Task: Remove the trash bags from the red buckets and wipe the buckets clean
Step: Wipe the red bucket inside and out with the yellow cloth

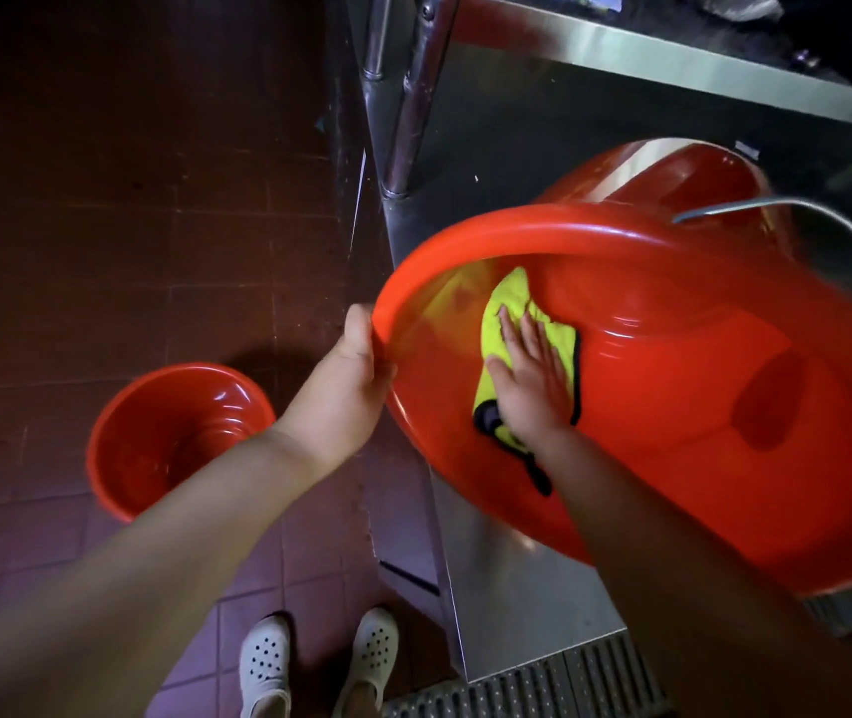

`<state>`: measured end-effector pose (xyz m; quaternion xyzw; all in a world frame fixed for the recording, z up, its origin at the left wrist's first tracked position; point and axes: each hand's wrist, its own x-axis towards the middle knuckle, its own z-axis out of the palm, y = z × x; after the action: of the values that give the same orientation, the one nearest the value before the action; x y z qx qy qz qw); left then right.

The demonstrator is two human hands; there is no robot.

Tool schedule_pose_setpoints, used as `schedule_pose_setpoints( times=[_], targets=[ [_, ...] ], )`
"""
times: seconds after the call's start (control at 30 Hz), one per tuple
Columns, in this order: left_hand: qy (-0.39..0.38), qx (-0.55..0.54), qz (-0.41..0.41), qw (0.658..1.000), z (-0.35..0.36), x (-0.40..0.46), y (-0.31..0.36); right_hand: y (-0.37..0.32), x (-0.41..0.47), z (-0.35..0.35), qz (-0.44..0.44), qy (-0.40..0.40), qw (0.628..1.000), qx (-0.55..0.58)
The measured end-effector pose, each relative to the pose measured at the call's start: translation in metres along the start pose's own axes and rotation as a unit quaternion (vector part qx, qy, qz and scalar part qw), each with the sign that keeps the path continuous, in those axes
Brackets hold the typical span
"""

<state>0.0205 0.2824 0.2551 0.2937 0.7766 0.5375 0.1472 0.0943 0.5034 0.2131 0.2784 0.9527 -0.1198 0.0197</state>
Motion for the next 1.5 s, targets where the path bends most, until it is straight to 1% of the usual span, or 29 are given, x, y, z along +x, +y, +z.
schedule_pose_setpoints(
  times=[0.1, 0.17, 0.2, 0.23, 0.3, 0.37, 0.4, 0.43, 0.57, 0.63, 0.7, 0.77, 0.9, 1.07, 1.17, 1.23, 1.27, 1.33, 1.4, 1.43, 1.5],
  targets=[
    [0.011, 0.033, 0.033, 0.999, -0.007, 0.005, 0.010, 0.029, 0.036, -0.013, 0.052, -0.042, 0.998, -0.010],
    [0.017, 0.029, 0.029, 0.999, -0.004, 0.005, 0.007, 0.038, 0.047, -0.014, 0.056, -0.054, 0.996, -0.031],
    [0.018, 0.005, 0.005, 1.000, 0.000, 0.003, 0.001, 0.039, 0.049, -0.013, 0.052, -0.057, 0.996, -0.038],
    [0.012, -0.030, -0.040, 0.999, 0.004, 0.000, -0.005, 0.037, 0.051, -0.013, 0.052, -0.059, 0.996, -0.040],
    [-0.026, -0.084, -0.131, 0.987, 0.015, -0.011, -0.014, 0.029, 0.049, -0.012, 0.070, -0.061, 0.995, -0.028],
    [-0.049, -0.094, -0.171, 0.980, 0.025, -0.021, -0.017, 0.016, 0.040, -0.009, 0.088, -0.050, 0.995, -0.007],
    [-0.046, -0.099, -0.178, 0.978, 0.029, -0.023, -0.017, 0.009, 0.032, -0.006, 0.089, -0.040, 0.995, 0.002],
    [-0.039, -0.105, -0.180, 0.977, 0.031, -0.025, -0.016, 0.000, 0.019, -0.001, 0.079, -0.025, 0.997, 0.001],
    [-0.018, -0.115, -0.172, 0.978, 0.032, -0.028, -0.015, -0.041, -0.061, 0.021, -0.017, 0.060, 0.998, -0.019],
    [-0.017, -0.108, -0.159, 0.981, 0.033, -0.029, -0.013, -0.050, -0.090, 0.027, -0.047, 0.061, 0.997, -0.006],
    [-0.017, -0.093, -0.142, 0.985, 0.034, -0.028, -0.010, -0.050, -0.100, 0.024, -0.060, 0.034, 0.997, 0.017],
    [-0.004, -0.069, -0.119, 0.990, 0.031, -0.025, -0.005, -0.044, -0.090, 0.017, -0.066, 0.012, 0.997, 0.027],
    [0.020, -0.059, -0.097, 0.993, 0.012, -0.014, -0.001, -0.028, -0.039, 0.005, -0.055, 0.015, 0.998, 0.024],
    [0.048, -0.008, -0.010, 0.999, -0.018, 0.002, 0.005, 0.000, 0.040, -0.010, 0.002, -0.039, 0.999, -0.012],
    [0.055, -0.031, 0.019, 0.998, -0.023, 0.008, 0.005, 0.011, 0.064, -0.013, 0.037, -0.058, 0.997, -0.025],
    [0.060, -0.068, -0.001, 0.996, -0.013, 0.005, -0.002, 0.011, 0.069, -0.012, 0.046, -0.058, 0.997, -0.028],
    [0.054, -0.086, -0.029, 0.994, -0.005, 0.001, -0.007, 0.010, 0.070, -0.013, 0.048, -0.059, 0.997, -0.025],
    [0.013, -0.128, -0.093, 0.987, 0.012, -0.009, -0.019, 0.004, 0.068, -0.014, 0.059, -0.065, 0.996, -0.011],
    [-0.019, -0.147, -0.140, 0.979, 0.023, -0.019, -0.027, -0.007, 0.060, -0.009, 0.075, -0.052, 0.996, 0.017],
    [-0.024, -0.152, -0.146, 0.977, 0.025, -0.022, -0.026, -0.014, 0.052, -0.004, 0.083, -0.035, 0.995, 0.034],
    [-0.027, -0.161, -0.127, 0.978, 0.029, -0.025, -0.020, -0.029, 0.026, 0.005, 0.094, 0.008, 0.993, 0.070]
  ],
)
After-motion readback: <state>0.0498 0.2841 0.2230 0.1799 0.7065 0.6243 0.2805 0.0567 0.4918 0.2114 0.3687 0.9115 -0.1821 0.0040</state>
